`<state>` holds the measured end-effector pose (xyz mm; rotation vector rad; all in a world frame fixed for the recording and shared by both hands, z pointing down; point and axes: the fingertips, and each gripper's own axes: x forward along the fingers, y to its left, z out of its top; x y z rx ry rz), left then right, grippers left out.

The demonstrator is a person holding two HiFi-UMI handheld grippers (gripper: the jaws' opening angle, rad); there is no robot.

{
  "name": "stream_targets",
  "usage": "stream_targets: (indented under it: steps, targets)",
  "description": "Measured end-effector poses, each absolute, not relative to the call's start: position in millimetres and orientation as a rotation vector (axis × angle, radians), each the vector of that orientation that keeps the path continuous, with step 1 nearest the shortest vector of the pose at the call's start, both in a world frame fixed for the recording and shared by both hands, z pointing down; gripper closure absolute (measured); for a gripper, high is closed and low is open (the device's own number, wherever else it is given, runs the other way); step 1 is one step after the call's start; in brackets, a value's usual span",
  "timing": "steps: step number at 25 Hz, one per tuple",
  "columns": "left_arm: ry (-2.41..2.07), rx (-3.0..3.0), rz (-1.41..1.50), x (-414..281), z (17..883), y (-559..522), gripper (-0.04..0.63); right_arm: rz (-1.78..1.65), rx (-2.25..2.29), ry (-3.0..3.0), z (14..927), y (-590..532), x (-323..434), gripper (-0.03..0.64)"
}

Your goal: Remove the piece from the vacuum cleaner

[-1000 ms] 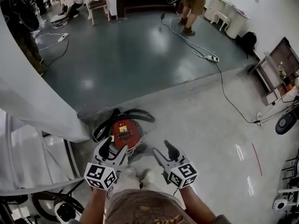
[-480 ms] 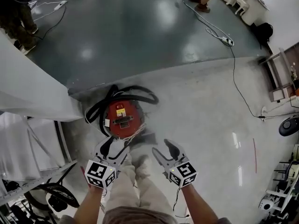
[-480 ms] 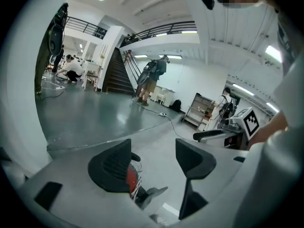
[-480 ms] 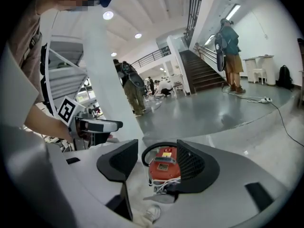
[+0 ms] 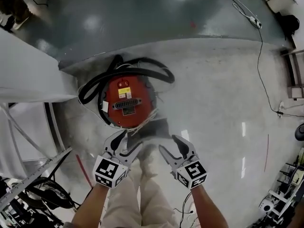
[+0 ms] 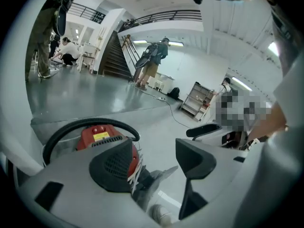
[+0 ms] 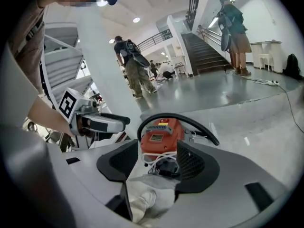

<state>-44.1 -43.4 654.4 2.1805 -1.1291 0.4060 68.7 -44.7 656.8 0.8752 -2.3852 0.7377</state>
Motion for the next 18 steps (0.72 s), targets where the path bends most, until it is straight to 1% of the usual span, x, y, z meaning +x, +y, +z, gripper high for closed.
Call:
stream_targets:
  steps: [10, 16, 18]
  targets:
    - [-0.965, 2.181, 0.590, -18, 765, -12, 0.322, 0.606, 0.569, -2.237, 772, -24, 66, 0.391]
    - [-0.875, 2.153, 0.696, -2, 810, 2, 0.324, 0.507, 0.402, -2.182, 817, -14, 62, 0.391]
    - [-0.868, 2.144, 0.737, -1, 828, 5, 0.337, 0.466, 0.347, -2.161, 828, -13, 61, 0.391]
